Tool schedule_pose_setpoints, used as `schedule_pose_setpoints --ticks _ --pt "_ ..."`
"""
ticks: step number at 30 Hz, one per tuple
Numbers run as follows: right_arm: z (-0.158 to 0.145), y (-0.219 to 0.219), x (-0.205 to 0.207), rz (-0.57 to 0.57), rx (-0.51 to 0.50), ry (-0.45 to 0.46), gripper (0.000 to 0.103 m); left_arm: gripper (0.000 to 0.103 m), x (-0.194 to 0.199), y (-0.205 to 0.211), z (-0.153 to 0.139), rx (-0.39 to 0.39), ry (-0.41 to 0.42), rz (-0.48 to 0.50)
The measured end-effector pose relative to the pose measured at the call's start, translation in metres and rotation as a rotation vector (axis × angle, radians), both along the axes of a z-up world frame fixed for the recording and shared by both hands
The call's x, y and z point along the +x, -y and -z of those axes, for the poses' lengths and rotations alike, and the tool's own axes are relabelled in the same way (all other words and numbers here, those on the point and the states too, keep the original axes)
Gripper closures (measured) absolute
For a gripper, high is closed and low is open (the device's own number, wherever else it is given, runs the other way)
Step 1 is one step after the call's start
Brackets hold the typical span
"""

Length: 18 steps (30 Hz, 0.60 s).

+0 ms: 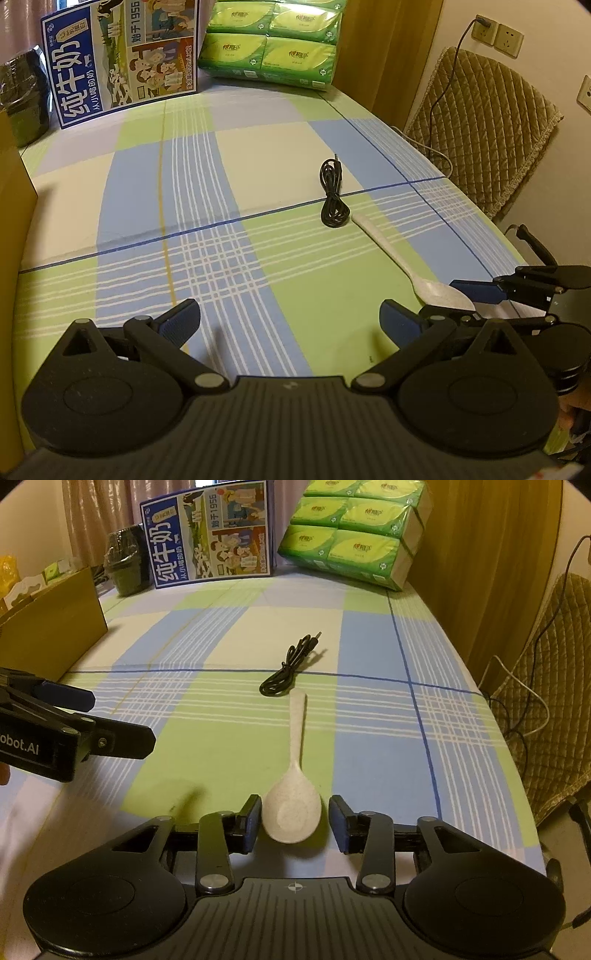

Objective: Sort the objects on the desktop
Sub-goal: 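Lower the left gripper onto the black coiled cable and close it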

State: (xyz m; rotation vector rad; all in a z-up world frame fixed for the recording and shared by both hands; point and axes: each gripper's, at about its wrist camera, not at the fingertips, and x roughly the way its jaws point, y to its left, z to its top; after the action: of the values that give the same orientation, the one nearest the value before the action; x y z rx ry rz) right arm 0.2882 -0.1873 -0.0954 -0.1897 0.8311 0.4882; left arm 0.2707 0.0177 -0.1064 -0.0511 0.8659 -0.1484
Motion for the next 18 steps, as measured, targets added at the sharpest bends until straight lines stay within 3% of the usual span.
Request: schedule_pose_setpoints --ticks 4,6,9,18 --pt "0.000 -0.001 -0.001 0.003 -0.007 -0.001 0.065 0.002 0.000 0.000 0.001 0.000 -0.001 -0.003" --pt "-0.001 -0.002 -0.001 0.006 -0.019 0.005 0.073 0.002 0.000 0.000 0.001 0.000 -0.001 -0.002" --pt "-0.002 -0.002 -0.002 0.010 -0.016 0.000 0.073 0.002 0.000 0.000 0.002 0.002 -0.002 0.000" --pt "-0.016 0.000 -0.002 0.044 -0.016 0.099 0.073 0.002 0.001 0.001 0.003 0.003 0.005 0.007"
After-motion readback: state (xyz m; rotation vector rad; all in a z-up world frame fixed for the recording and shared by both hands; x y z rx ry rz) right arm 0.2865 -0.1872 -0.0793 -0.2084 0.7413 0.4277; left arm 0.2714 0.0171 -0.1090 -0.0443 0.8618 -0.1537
